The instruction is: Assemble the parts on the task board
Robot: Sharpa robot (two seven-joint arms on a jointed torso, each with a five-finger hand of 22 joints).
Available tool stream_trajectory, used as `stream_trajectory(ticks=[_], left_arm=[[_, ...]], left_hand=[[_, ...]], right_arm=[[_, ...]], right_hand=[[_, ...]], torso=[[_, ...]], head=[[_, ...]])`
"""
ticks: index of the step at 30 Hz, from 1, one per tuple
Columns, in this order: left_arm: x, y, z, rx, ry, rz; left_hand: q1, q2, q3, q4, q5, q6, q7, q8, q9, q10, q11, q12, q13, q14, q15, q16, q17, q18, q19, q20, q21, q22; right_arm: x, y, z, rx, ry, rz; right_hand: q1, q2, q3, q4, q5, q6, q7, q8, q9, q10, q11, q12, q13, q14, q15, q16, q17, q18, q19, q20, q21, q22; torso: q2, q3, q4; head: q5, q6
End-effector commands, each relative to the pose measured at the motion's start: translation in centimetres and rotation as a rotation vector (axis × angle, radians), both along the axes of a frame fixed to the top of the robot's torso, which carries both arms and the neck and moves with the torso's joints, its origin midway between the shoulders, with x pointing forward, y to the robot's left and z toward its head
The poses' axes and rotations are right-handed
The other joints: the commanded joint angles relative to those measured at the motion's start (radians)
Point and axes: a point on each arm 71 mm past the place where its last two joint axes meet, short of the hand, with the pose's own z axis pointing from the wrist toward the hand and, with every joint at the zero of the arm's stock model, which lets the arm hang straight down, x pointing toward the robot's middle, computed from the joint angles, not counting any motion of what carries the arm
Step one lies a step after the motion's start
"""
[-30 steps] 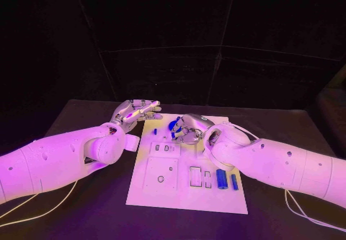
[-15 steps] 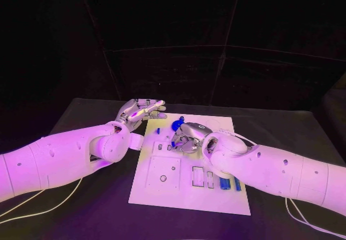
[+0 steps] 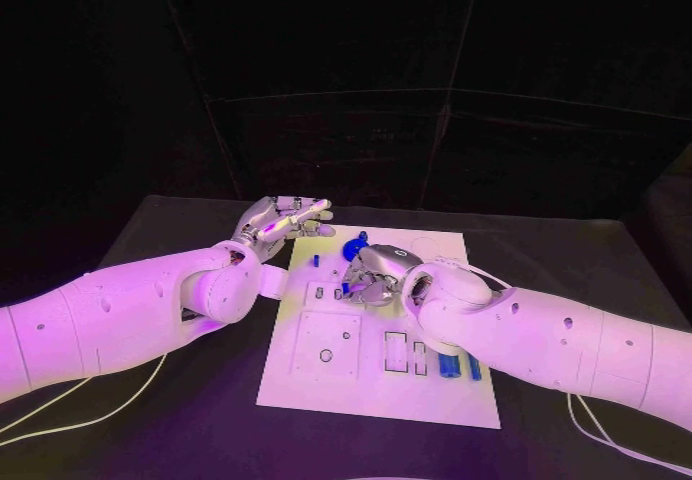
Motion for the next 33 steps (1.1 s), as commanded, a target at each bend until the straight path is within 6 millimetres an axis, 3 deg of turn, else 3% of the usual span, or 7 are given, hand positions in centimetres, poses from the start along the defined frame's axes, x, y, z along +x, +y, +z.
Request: stream_trajectory(ticks=[1, 14, 21, 33], left_arm=[[0.01, -0.13, 0.20, -0.010, -0.013, -0.013], [0.04, -0.10, 0.19, -0.010, -0.012, -0.013], [0.05, -0.08, 0.18, -0.011, -0.012, -0.015], [0.05, -0.07, 0.17, -0.011, -0.011, -0.016]], left_hand=[[-0.001, 0.010, 0.005, 0.002, 0.003, 0.003, 0.002, -0.003, 0.000, 0.006, 0.001, -0.004, -0.001, 0.008, 0.000, -0.003, 0.001, 0.014, 0.010, 0.000, -0.004, -0.001], [-0.001, 0.010, 0.005, 0.002, 0.003, 0.003, 0.002, -0.003, 0.000, 0.006, 0.001, -0.004, -0.001, 0.008, 0.000, -0.003, 0.001, 0.014, 0.010, 0.000, -0.004, -0.001], [-0.002, 0.010, 0.007, 0.001, 0.003, 0.003, 0.003, -0.004, 0.000, 0.006, 0.001, -0.005, -0.001, 0.008, 0.000, -0.005, 0.002, 0.014, 0.010, 0.000, -0.004, -0.002], [-0.003, 0.010, 0.007, 0.001, 0.003, 0.003, 0.003, -0.004, 0.000, 0.006, 0.001, -0.005, -0.001, 0.008, 0.000, -0.005, 0.002, 0.014, 0.010, 0.000, -0.005, -0.002]], right_arm=[[-0.11, -0.11, -0.62, -0.038, 0.022, -0.001], [-0.23, -0.08, -0.83, -0.067, 0.038, 0.006], [-0.32, 0.01, -0.86, -0.082, 0.037, 0.013], [-0.37, 0.07, -0.77, -0.085, 0.023, 0.008]], right_hand=[[-0.006, 0.001, 0.004, -0.001, -0.004, 0.018, -0.013, 0.003, 0.001, -0.004, -0.004, -0.003, 0.001, 0.079, -0.006, -0.001, 0.133, -0.005, 0.001, -0.007, 0.003, -0.001], [-0.014, -0.009, 0.004, -0.002, -0.005, 0.013, -0.011, -0.002, -0.001, -0.008, -0.003, -0.008, -0.004, 0.078, -0.006, -0.003, 0.130, -0.004, -0.002, -0.006, 0.000, -0.006], [-0.032, -0.031, 0.001, -0.003, -0.003, -0.017, 0.001, -0.023, -0.006, -0.019, 0.006, -0.022, -0.017, 0.078, 0.001, -0.004, 0.130, -0.004, -0.003, -0.002, -0.002, -0.008], [-0.050, -0.047, 0.001, -0.001, -0.005, -0.051, 0.014, -0.045, -0.006, -0.036, 0.017, -0.041, -0.037, 0.077, 0.010, -0.007, 0.124, -0.004, -0.006, 0.006, -0.005, -0.013]], torso=[[0.000, 0.0000, 0.0010], [0.000, 0.0003, 0.0010], [0.000, -0.0001, 0.0022], [0.000, 0.0004, 0.0011]], head=[[0.000, -0.002], [-0.001, -0.006], [0.001, -0.010], [0.003, -0.011]])
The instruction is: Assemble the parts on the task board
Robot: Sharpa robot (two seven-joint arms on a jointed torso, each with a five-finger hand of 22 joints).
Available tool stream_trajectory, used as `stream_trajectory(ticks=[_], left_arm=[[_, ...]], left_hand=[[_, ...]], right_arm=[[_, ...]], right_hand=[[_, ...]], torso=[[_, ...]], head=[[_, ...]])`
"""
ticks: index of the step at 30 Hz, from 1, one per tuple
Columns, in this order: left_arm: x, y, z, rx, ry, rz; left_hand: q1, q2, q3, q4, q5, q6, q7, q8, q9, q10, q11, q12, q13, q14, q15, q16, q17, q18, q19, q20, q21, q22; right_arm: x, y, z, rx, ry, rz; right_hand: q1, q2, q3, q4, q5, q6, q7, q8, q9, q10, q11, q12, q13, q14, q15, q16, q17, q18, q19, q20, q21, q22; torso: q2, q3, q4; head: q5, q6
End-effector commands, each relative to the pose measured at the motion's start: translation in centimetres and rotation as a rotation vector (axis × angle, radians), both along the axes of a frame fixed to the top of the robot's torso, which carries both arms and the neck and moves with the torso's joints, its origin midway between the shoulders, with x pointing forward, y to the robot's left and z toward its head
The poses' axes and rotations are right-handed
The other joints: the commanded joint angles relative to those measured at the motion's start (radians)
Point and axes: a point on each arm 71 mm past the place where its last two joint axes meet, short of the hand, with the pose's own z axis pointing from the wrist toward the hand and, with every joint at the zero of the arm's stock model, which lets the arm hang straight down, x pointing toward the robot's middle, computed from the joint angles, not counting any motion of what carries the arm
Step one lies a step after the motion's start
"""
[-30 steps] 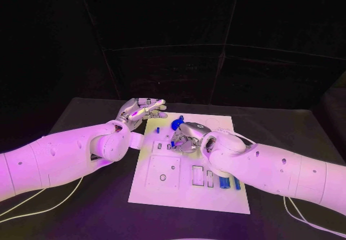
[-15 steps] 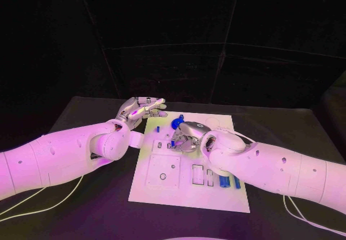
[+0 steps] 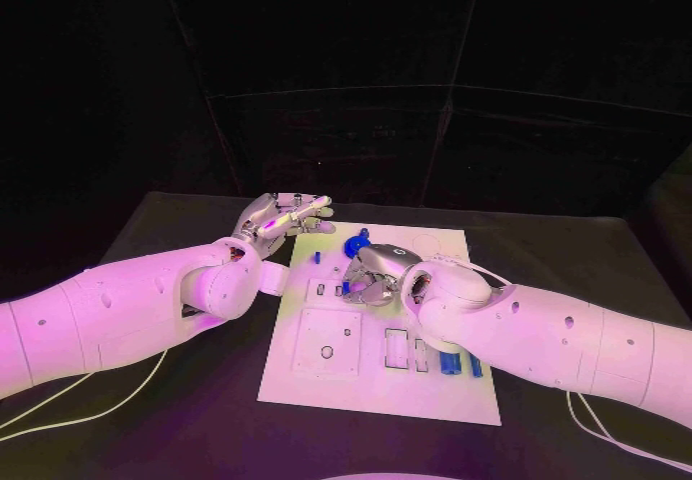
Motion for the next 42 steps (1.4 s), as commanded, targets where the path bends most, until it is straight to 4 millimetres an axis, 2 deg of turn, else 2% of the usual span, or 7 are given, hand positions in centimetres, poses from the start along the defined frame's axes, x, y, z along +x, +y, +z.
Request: stream_trajectory(ticks=[1, 18, 26, 32, 36, 37, 42], left_arm=[[0.0, -0.2, 0.2, -0.010, -0.011, -0.015], [0.0, -0.1, 0.2, -0.010, -0.010, -0.016], [0.0, -0.1, 0.2, -0.013, -0.010, -0.020], [0.0, 0.0, 0.2, -0.010, -0.011, -0.025], [-0.1, 0.1, 0.0, 0.041, -0.006, -0.047], [-0.1, 0.1, 0.0, 0.063, -0.005, -0.055], [-0.5, 0.3, -0.5, 0.221, 0.030, -0.106]], left_hand=[[-0.003, 0.010, 0.007, 0.001, 0.003, 0.003, 0.003, -0.004, 0.000, 0.006, 0.001, -0.005, -0.001, 0.008, 0.000, -0.005, 0.001, 0.014, 0.007, -0.003, -0.005, -0.001], [-0.003, 0.010, 0.007, 0.001, 0.003, 0.003, 0.003, -0.004, 0.000, 0.006, 0.001, -0.005, -0.001, 0.008, 0.000, -0.005, 0.001, 0.014, 0.007, -0.003, -0.005, -0.001], [-0.004, 0.009, 0.008, 0.001, 0.003, 0.004, 0.001, -0.005, 0.000, 0.007, 0.000, -0.006, -0.001, 0.011, -0.001, -0.007, 0.003, 0.014, 0.009, -0.003, -0.004, -0.001], [-0.044, -0.021, -0.012, 0.012, 0.002, 0.004, -0.025, -0.014, 0.001, 0.068, -0.032, -0.003, 0.006, 0.197, -0.052, 0.078, 0.072, 0.016, 0.129, -0.052, 0.067, 0.030], [-0.058, -0.025, -0.018, 0.020, 0.001, 0.043, -0.049, -0.001, 0.006, 0.173, -0.069, 0.026, 0.023, 0.342, -0.095, 0.192, 0.164, 0.016, 0.237, -0.096, 0.150, 0.071], [-0.060, -0.029, -0.020, 0.022, 0.000, 0.052, -0.057, 0.001, 0.006, 0.206, -0.077, 0.038, 0.030, 0.354, -0.108, 0.274, 0.231, 0.015, 0.267, -0.109, 0.177, 0.085], [-0.055, -0.035, -0.018, 0.021, 0.001, 0.104, -0.094, 0.033, 0.020, 0.340, -0.128, 0.155, 0.108, 0.384, -0.149, 1.017, 0.935, 0.012, 0.357, -0.160, 0.343, 0.184]], right_arm=[[-0.1, -0.1, -0.6, -0.040, 0.020, -0.005], [-0.1, -0.1, -0.4, -0.015, -0.001, -0.031], [-0.5, -0.1, 0.2, 0.068, -0.045, 0.003], [-1.7, -1.0, 1.3, 0.187, -0.074, 0.106], [-2.3, -2.5, 2.8, 0.287, -0.069, 0.138], [-2.3, -2.9, 3.2, 0.317, -0.057, 0.136], [-1.3, -6.2, 6.0, 0.402, -0.002, 0.071]], right_hand=[[-0.009, -0.005, -0.001, -0.001, -0.007, -0.016, 0.002, -0.009, 0.000, -0.009, 0.003, -0.008, -0.005, 0.076, 0.011, -0.007, 0.123, -0.004, -0.004, 0.006, -0.005, -0.002], [-0.029, -0.028, -0.016, 0.006, -0.018, -0.092, 0.018, -0.038, 0.001, -0.039, 0.019, -0.037, -0.037, 0.072, 0.025, -0.017, 0.106, -0.001, -0.010, 0.020, -0.012, -0.015], [-0.034, -0.047, -0.049, 0.020, -0.007, -0.207, 0.040, -0.040, -0.001, -0.061, 0.038, -0.053, -0.061, 0.071, 0.041, -0.020, 0.102, 0.000, -0.012, 0.033, -0.016, -0.021], [-0.015, -0.045, -0.052, 0.016, 0.000, -0.232, 0.035, -0.035, 0.001, -0.061, 0.035, -0.048, -0.060, 0.069, 0.040, -0.023, 0.096, 0.002, -0.016, 0.035, -0.020, -0.030], [-0.011, -0.044, -0.065, 0.018, 0.014, -0.197, 0.032, -0.004, 0.009, -0.057, 0.032, -0.041, -0.057, 0.068, 0.037, -0.027, 0.091, 0.003, -0.019, 0.033, -0.023, -0.035], [-0.009, -0.042, -0.067, 0.018, 0.017, -0.185, 0.031, 0.005, 0.010, -0.057, 0.031, -0.041, -0.058, 0.067, 0.037, -0.028, 0.088, 0.003, -0.020, 0.032, -0.024, -0.037], [0.029, -0.023, -0.052, -0.004, 0.024, -0.144, 0.023, 0.032, 0.014, -0.076, 0.023, -0.061, -0.083, 0.059, 0.030, -0.046, 0.057, 0.011, -0.041, 0.027, -0.047, -0.084]], torso=[[0.000, 0.0002, -0.0005], [0.000, 0.0000, -0.0001], [-0.001, 0.0022, -0.0016], [-0.002, 0.0013, -0.0015], [-0.005, 0.0030, 0.0025], [-0.007, 0.0039, 0.0033], [-0.021, 0.0104, 0.0038]], head=[[0.001, -0.002], [0.001, -0.003], [0.003, -0.001], [0.005, 0.004], [0.006, 0.009], [0.005, 0.008], [0.010, 0.005]])
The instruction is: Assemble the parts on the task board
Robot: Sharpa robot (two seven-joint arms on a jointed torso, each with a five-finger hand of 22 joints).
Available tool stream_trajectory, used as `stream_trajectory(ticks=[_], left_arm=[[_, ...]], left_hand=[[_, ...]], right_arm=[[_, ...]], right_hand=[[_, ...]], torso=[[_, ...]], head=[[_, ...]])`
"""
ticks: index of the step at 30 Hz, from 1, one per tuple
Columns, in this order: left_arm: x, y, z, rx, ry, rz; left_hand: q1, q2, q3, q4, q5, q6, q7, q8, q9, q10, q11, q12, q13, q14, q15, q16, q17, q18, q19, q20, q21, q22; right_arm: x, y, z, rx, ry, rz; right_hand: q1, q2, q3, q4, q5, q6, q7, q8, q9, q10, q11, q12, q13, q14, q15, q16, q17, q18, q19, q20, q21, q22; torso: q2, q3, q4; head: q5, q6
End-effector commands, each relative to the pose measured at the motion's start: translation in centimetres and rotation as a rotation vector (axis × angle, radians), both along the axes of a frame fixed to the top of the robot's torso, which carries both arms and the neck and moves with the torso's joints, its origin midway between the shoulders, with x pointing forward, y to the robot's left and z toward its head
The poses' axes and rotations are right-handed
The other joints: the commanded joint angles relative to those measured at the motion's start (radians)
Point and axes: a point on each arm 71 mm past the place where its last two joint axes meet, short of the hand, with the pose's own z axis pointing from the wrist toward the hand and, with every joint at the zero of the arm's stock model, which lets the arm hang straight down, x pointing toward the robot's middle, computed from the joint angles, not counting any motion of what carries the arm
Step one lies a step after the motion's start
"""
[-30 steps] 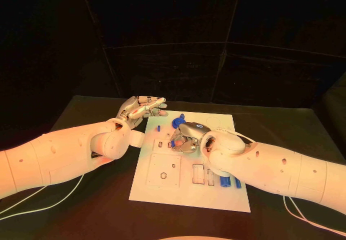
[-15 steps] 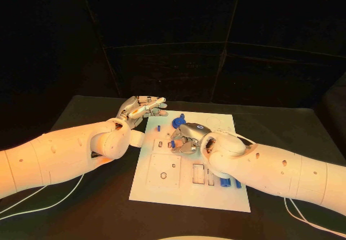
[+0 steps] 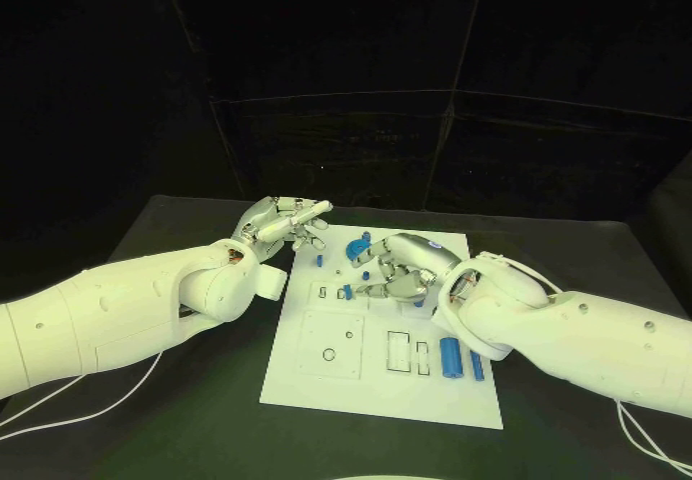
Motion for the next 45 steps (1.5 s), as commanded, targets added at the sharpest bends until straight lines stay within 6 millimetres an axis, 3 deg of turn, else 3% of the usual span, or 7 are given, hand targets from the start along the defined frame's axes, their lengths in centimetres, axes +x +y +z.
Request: stream_trajectory(ticks=[1, 5, 11, 18, 23, 30, 45], left_arm=[[-0.3, -0.3, -0.4, 0.190, 0.035, -0.088], [-0.3, -0.3, -0.5, 0.366, 0.087, -0.162], [-0.2, -0.6, -0.4, 0.673, 0.178, -0.276], [0.4, -1.7, -0.5, 0.950, 0.254, -0.345], [0.9, -2.7, -0.6, 1.123, 0.272, -0.368], [1.5, -4.0, -0.8, 1.226, 0.293, -0.349], [1.9, -6.2, -0.9, 1.275, 0.305, -0.363]], left_hand=[[-0.003, -0.001, -0.003, 0.000, 0.001, 0.036, -0.022, 0.032, 0.017, 0.043, -0.017, 0.081, 0.060, 0.081, -0.016, 0.284, 0.295, 0.006, 0.037, -0.021, 0.123, 0.108], [-0.028, 0.002, -0.013, 0.013, 0.004, 0.020, -0.036, 0.085, 0.057, -0.030, -0.022, 0.300, 0.250, 0.084, -0.014, 0.453, 0.492, -0.028, 0.047, -0.029, 0.371, 0.383], [-0.104, 0.027, -0.048, 0.087, 0.000, -0.050, -0.021, 0.144, 0.102, -0.154, -0.012, 0.482, 0.419, 0.085, -0.010, 0.480, 0.527, -0.056, 0.115, -0.022, 0.560, 0.627], [-0.111, 0.052, -0.057, 0.126, 0.001, -0.089, -0.024, 0.231, 0.156, -0.186, -0.014, 0.636, 0.560, 0.095, -0.013, 0.511, 0.570, -0.075, 0.163, -0.023, 0.642, 0.751], [-0.211, 0.000, -0.155, 0.219, -0.016, -0.093, -0.043, 0.318, 0.207, -0.167, -0.025, 0.748, 0.672, 0.101, -0.026, 0.530, 0.597, -0.085, 0.178, -0.030, 0.684, 0.813], [-0.187, 0.027, -0.212, 0.222, -0.019, -0.123, -0.066, 0.462, 0.320, -0.135, -0.049, 0.851, 0.782, 0.105, -0.045, 0.541, 0.613, -0.096, 0.191, -0.049, 0.731, 0.886], [-0.189, 0.043, -0.256, 0.223, -0.017, -0.164, -0.074, 0.539, 0.392, -0.123, -0.054, 0.884, 0.819, 0.105, -0.049, 0.541, 0.613, -0.103, 0.197, -0.054, 0.756, 0.927]], right_arm=[[0.7, -1.8, 2.0, 0.141, 0.058, -0.017], [2.0, -4.4, 3.9, 0.162, 0.073, -0.081], [3.4, -7.3, 5.3, 0.173, 0.083, -0.159], [4.0, -8.2, 5.5, 0.167, 0.093, -0.194], [4.2, -8.5, 5.4, 0.158, 0.105, -0.216], [4.4, -8.6, 5.3, 0.137, 0.110, -0.239], [4.6, -8.4, 5.2, 0.097, 0.088, -0.251]], right_hand=[[0.013, 0.003, 0.005, -0.010, 0.004, 0.007, -0.001, 0.005, 0.000, -0.007, -0.004, -0.009, -0.009, 0.060, -0.006, -0.005, 0.057, 0.011, -0.008, -0.002, -0.007, -0.013], [0.014, 0.003, 0.005, -0.011, 0.002, 0.008, -0.001, 0.006, 0.000, -0.005, -0.004, -0.007, -0.007, 0.059, -0.006, -0.006, 0.056, 0.011, -0.008, -0.002, -0.007, -0.013], [0.013, 0.004, 0.004, -0.011, 0.000, 0.011, -0.002, 0.008, -0.001, -0.002, -0.005, -0.005, -0.004, 0.059, -0.007, -0.007, 0.054, 0.011, -0.008, -0.003, -0.008, -0.015], [0.010, 0.006, 0.003, -0.010, 0.000, 0.014, -0.002, 0.010, -0.001, 0.000, -0.005, -0.005, -0.005, 0.059, -0.007, -0.009, 0.051, 0.012, -0.009, -0.003, -0.010, -0.017], [0.004, 0.004, -0.001, -0.008, -0.001, 0.015, -0.003, 0.012, -0.002, 0.002, -0.006, -0.004, -0.005, 0.058, -0.008, -0.011, 0.049, 0.012, -0.010, -0.004, -0.012, -0.021], [0.000, 0.002, -0.004, -0.007, 0.000, 0.016, -0.004, 0.013, -0.003, 0.003, -0.006, -0.004, -0.006, 0.057, -0.009, -0.013, 0.045, 0.013, -0.011, -0.005, -0.014, -0.025], [-0.004, 0.001, -0.008, -0.006, 0.008, 0.019, -0.005, 0.015, -0.004, 0.000, -0.008, -0.010, -0.015, 0.055, -0.010, -0.019, 0.035, 0.015, -0.015, -0.006, -0.020, -0.036]], torso=[[-0.013, 0.0068, 0.0010], [-0.025, 0.0120, -0.0036], [-0.035, 0.0182, -0.0085], [-0.037, 0.0195, -0.0083], [-0.037, 0.0190, -0.0094], [-0.034, 0.0200, -0.0110], [-0.033, 0.0179, -0.0087]], head=[[0.003, -0.001], [0.004, -0.007], [0.006, -0.012], [0.006, -0.013], [0.006, -0.012], [0.004, -0.012], [-0.005, -0.015]])
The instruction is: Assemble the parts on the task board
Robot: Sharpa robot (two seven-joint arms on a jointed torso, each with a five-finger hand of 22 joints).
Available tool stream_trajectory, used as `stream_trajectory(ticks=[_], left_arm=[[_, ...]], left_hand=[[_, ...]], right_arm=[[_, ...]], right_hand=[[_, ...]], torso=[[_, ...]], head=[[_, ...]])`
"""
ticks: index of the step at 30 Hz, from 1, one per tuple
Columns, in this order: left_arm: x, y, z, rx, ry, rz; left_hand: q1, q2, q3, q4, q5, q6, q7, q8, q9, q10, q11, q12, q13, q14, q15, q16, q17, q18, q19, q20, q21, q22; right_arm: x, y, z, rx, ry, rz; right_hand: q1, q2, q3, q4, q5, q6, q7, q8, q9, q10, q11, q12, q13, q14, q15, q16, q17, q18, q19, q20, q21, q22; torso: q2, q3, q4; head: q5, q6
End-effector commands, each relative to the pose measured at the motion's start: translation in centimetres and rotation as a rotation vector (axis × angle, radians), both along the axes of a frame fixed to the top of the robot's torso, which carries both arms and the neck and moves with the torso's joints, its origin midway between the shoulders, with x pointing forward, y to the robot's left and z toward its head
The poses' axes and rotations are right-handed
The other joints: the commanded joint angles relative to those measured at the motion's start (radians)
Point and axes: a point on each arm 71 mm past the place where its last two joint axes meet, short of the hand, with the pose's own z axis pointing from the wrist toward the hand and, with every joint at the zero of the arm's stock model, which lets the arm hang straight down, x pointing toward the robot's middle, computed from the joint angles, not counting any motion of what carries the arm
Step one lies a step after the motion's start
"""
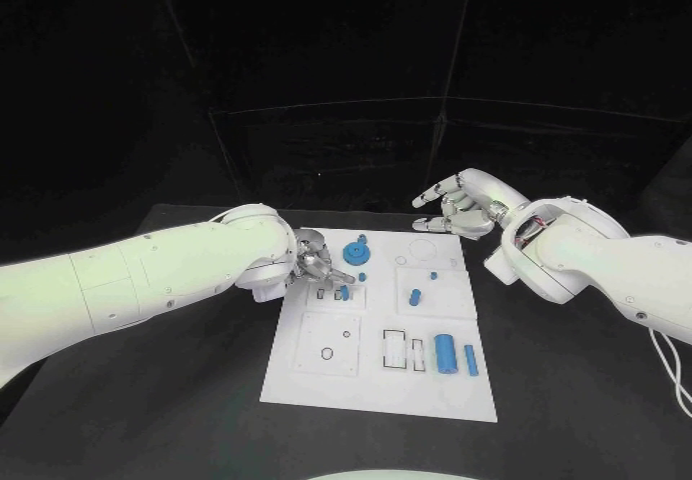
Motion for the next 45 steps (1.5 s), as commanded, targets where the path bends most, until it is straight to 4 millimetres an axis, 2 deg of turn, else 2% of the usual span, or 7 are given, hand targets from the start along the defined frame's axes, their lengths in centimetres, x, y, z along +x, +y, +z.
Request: stream_trajectory(ticks=[1, 9, 22, 45], left_arm=[[0.0, -0.1, -0.1, 0.057, 0.018, -0.007], [0.1, -0.7, -0.3, 0.082, 0.035, -0.016], [0.2, -1.6, -0.4, 0.088, 0.043, -0.034], [0.2, -2.6, -0.3, 0.070, 0.036, -0.059]], left_hand=[[0.002, 0.010, -0.008, 0.000, -0.003, -0.009, 0.000, 0.005, 0.003, 0.005, -0.001, 0.006, 0.001, 0.104, -0.009, 0.003, 0.263, -0.010, 0.011, -0.010, 0.004, 0.002], [0.018, 0.016, -0.010, -0.006, -0.002, -0.021, 0.000, 0.017, 0.017, 0.003, -0.001, 0.007, 0.001, 0.104, -0.009, 0.003, 0.263, -0.010, 0.011, -0.010, 0.005, 0.005], [0.031, 0.020, -0.010, -0.010, -0.002, -0.029, 0.001, 0.024, 0.026, 0.002, 0.000, 0.008, 0.002, 0.104, -0.008, 0.003, 0.263, -0.010, 0.009, -0.009, 0.005, 0.005], [0.078, 0.043, 0.005, -0.030, -0.001, -0.044, 0.001, 0.045, 0.050, 0.002, 0.000, 0.011, 0.005, 0.104, -0.007, 0.003, 0.263, -0.010, 0.007, -0.007, 0.008, 0.010]], right_arm=[[0.1, 0.1, 0.1, -0.028, -0.011, -0.003], [0.2, 0.3, 0.1, -0.038, -0.016, -0.004], [0.3, 0.5, 0.0, -0.044, -0.019, 0.000], [0.4, 0.9, -0.1, -0.051, -0.008, 0.007]], right_hand=[[-0.009, -0.005, -0.007, 0.001, 0.005, 0.005, 0.000, 0.004, -0.001, -0.002, -0.001, -0.006, -0.005, 0.051, -0.006, -0.004, 0.034, 0.015, -0.008, 0.001, -0.005, -0.004], [-0.010, -0.005, -0.008, 0.000, 0.016, 0.003, -0.001, 0.005, -0.003, -0.007, -0.001, -0.014, -0.013, 0.050, -0.007, -0.009, 0.027, 0.017, -0.013, 0.000, -0.012, -0.017], [-0.009, -0.005, -0.009, 0.000, 0.030, 0.002, -0.001, 0.005, -0.005, -0.011, -0.002, -0.020, -0.021, 0.049, -0.008, -0.013, 0.021, 0.019, -0.016, -0.001, -0.018, -0.027], [-0.013, -0.004, -0.011, 0.002, 0.035, 0.002, -0.001, 0.007, -0.006, -0.010, -0.002, -0.020, -0.022, 0.049, -0.008, -0.015, 0.020, 0.019, -0.016, -0.002, -0.021, -0.030]], torso=[[0.001, 0.0001, 0.0015], [0.001, -0.0009, 0.0020], [0.001, -0.0009, 0.0017], [0.001, -0.0013, 0.0022]], head=[[-0.001, -0.004], [-0.009, -0.008], [-0.007, -0.018], [-0.009, -0.031]])
